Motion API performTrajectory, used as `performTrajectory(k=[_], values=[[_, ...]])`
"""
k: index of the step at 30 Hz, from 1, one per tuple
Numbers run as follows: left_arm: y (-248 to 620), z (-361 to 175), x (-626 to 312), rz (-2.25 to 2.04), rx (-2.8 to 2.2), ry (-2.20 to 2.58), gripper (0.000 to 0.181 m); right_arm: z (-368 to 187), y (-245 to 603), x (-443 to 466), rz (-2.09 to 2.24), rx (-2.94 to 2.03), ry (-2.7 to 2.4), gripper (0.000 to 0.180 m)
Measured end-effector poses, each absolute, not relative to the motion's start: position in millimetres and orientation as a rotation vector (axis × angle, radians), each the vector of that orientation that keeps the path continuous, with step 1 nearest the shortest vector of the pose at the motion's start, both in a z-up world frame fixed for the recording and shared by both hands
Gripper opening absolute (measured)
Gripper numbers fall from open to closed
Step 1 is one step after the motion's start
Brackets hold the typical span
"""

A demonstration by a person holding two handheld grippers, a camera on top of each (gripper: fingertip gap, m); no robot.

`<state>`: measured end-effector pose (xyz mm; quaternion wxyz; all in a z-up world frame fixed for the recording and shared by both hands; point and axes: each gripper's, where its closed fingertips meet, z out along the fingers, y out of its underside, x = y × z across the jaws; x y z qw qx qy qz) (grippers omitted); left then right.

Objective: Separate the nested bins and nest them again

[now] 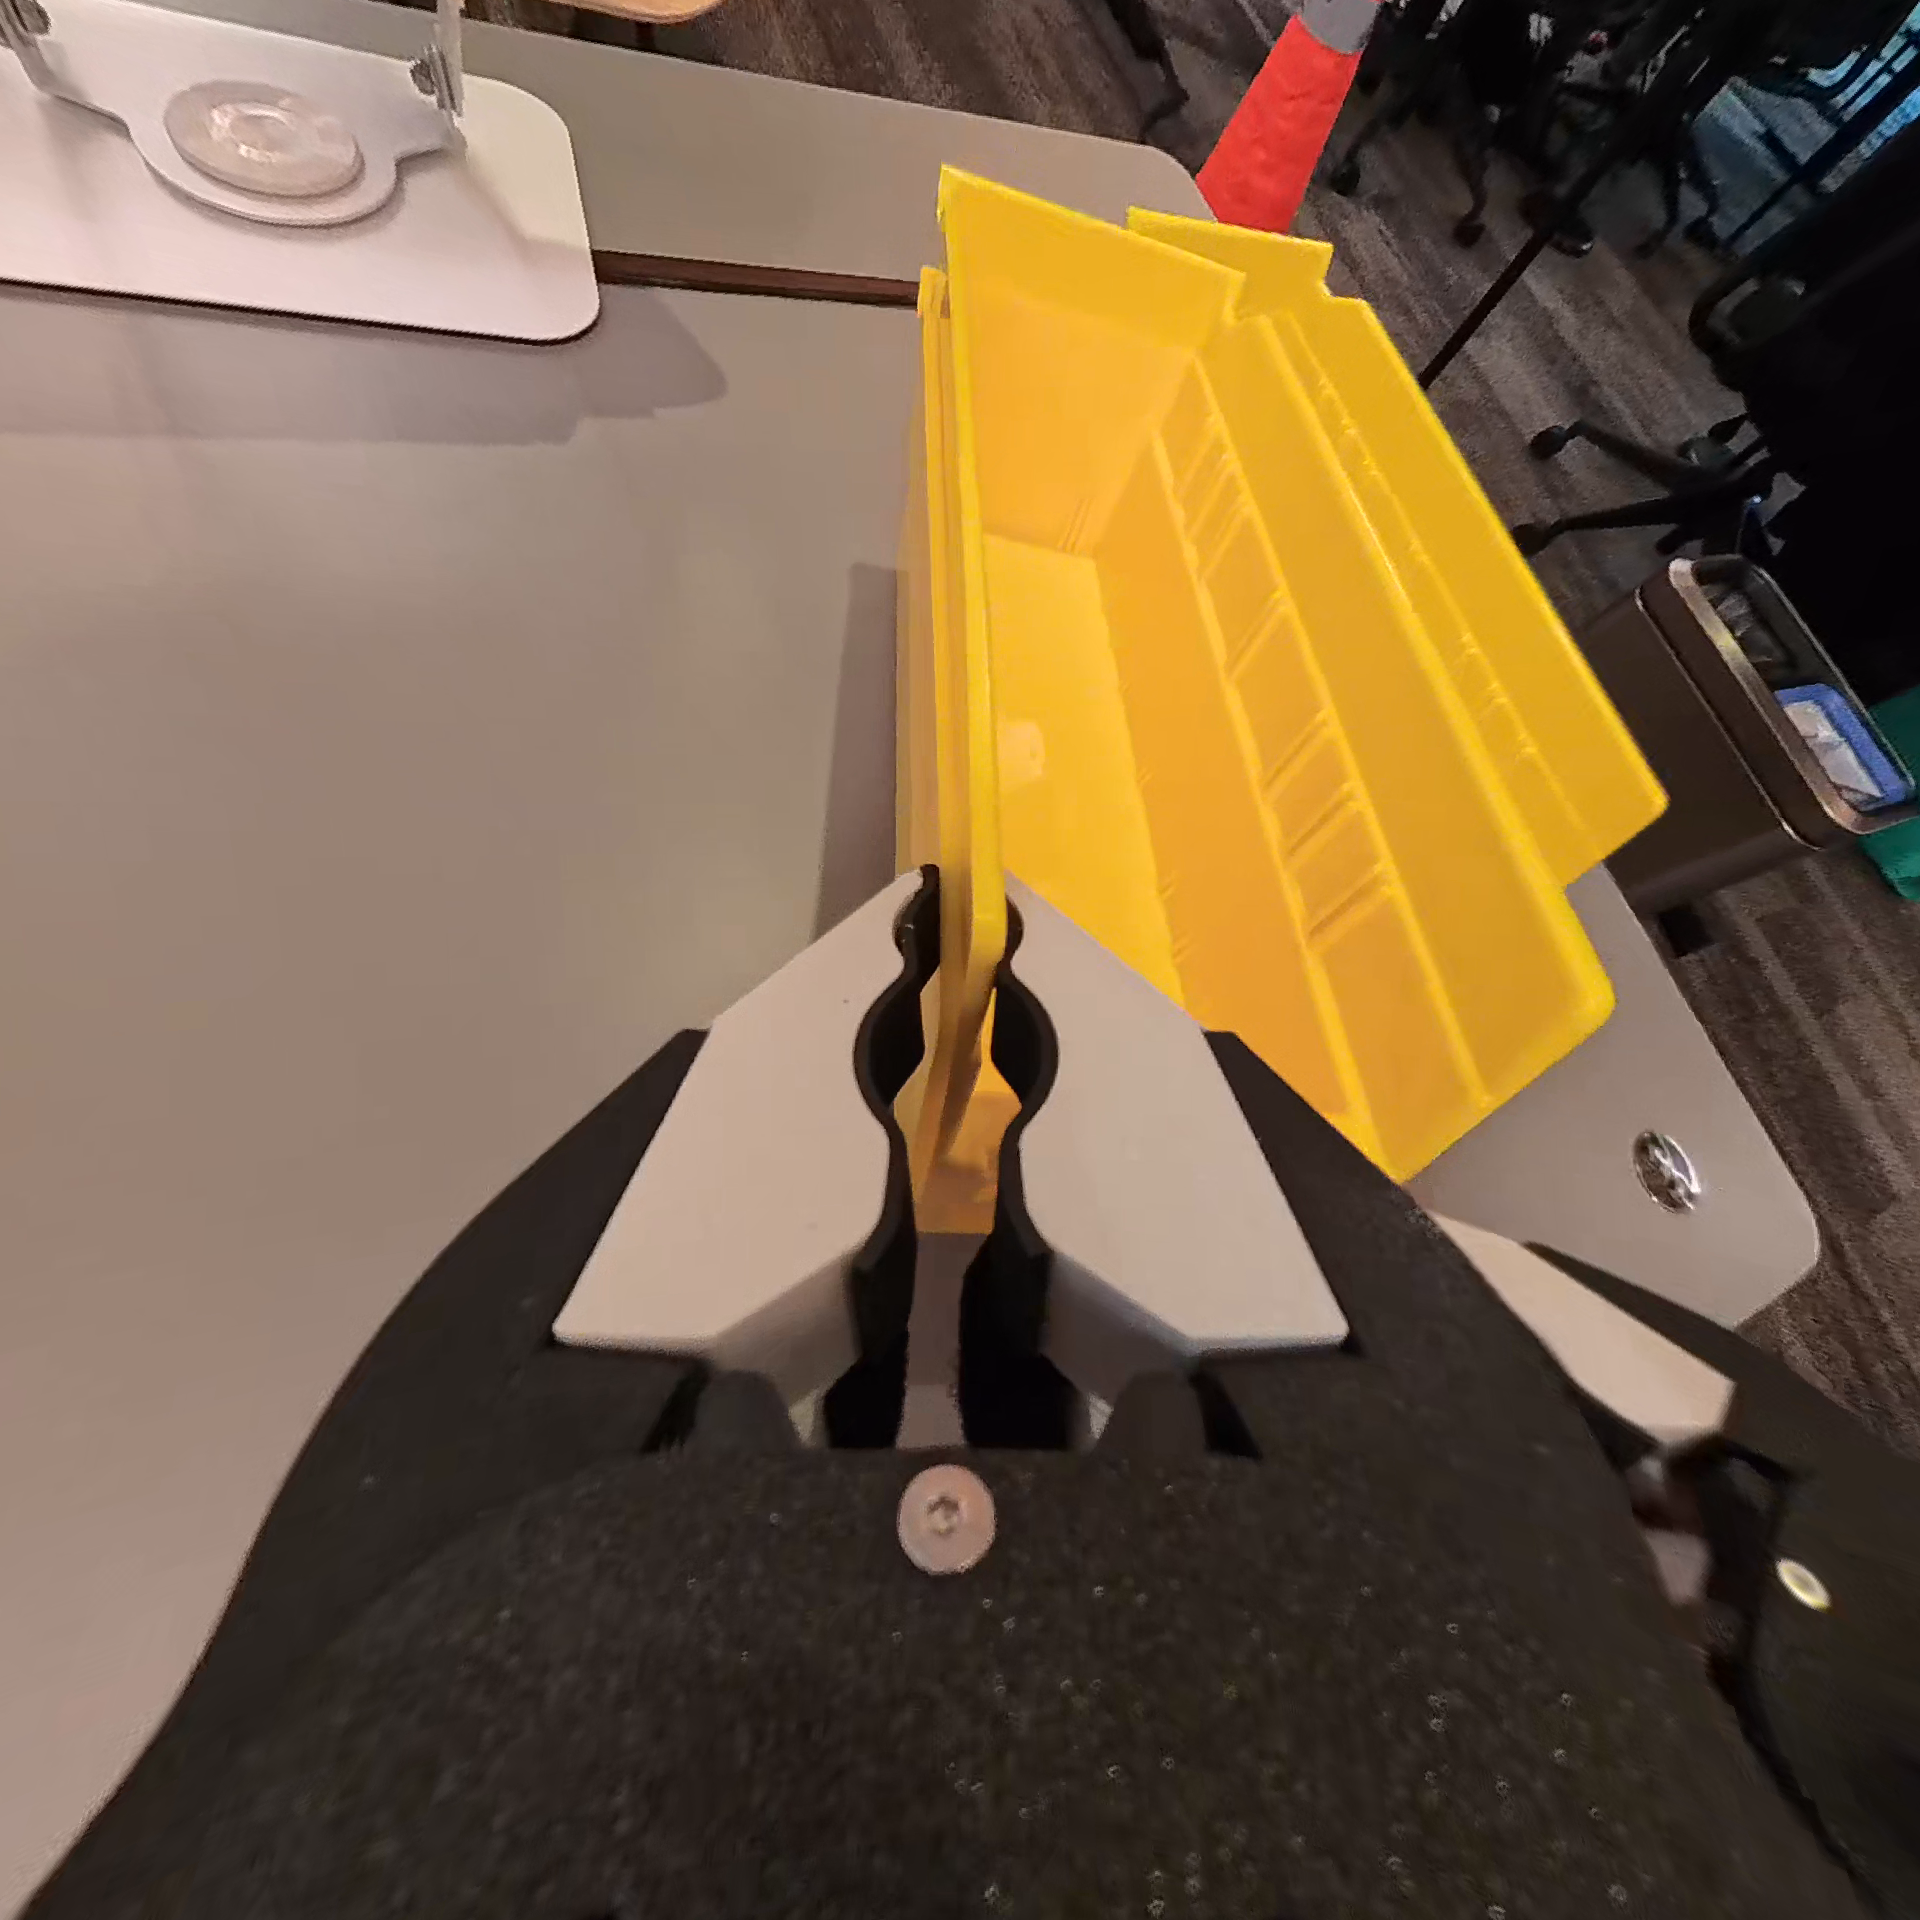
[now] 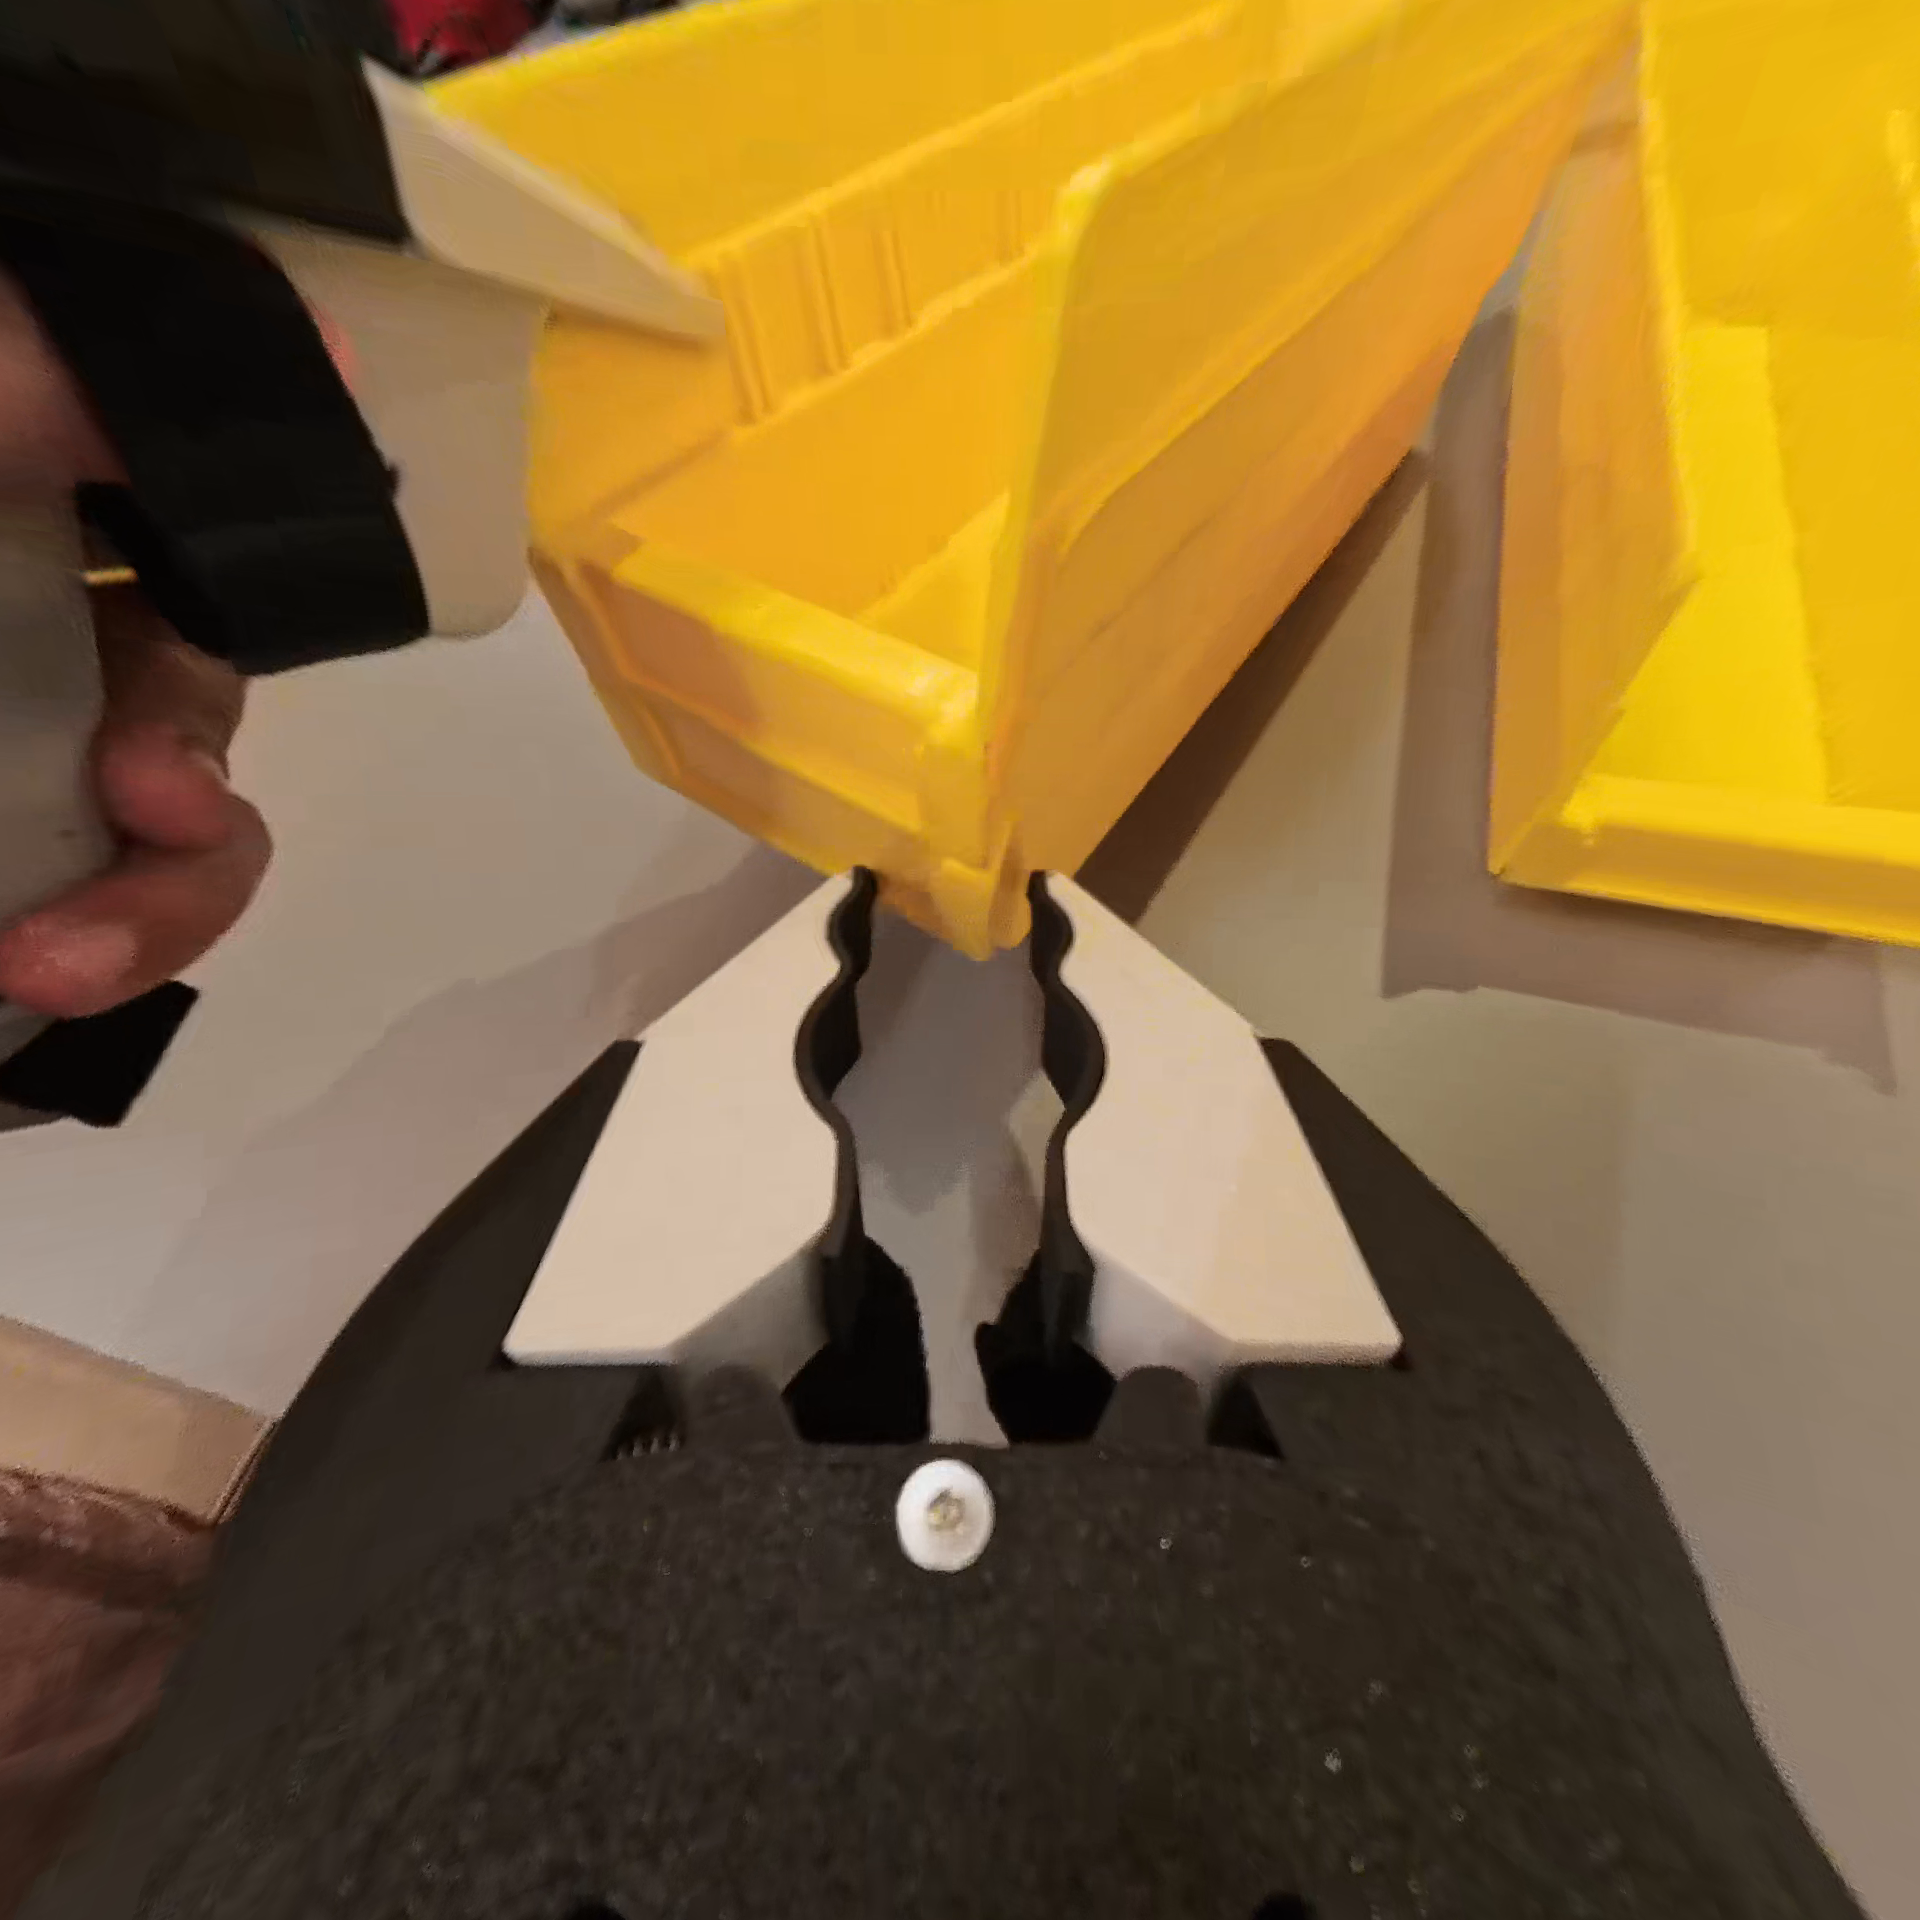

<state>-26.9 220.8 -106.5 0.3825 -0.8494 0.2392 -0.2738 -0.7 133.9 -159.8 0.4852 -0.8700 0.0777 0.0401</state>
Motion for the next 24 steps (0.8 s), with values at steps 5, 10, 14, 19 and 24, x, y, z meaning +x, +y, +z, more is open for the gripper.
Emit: performTrajectory(k=[5, 10, 14, 19, 24], values=[[218, -108, -28, -0.736, -2.193, 0.606, 0.003, -163, 133, -2, 0.165, -2.127, 0.197, 0.029], [217, -110, -30, -0.766, -2.206, 0.595, 0.004, -170, 132, -6, 0.226, -2.156, 0.202, 0.027], [217, -108, -33, -0.761, -2.202, 0.586, 0.005, -175, 137, -14, 0.321, -2.176, 0.186, 0.025], [227, -114, -47, -0.637, -2.151, 0.638, 0.005, -181, 152, -11, 0.388, -2.218, 0.158, 0.022], [234, -127, -56, -0.542, -2.101, 0.743, 0.007, -190, 163, -13, 0.351, -2.279, 0.084, 0.019]])
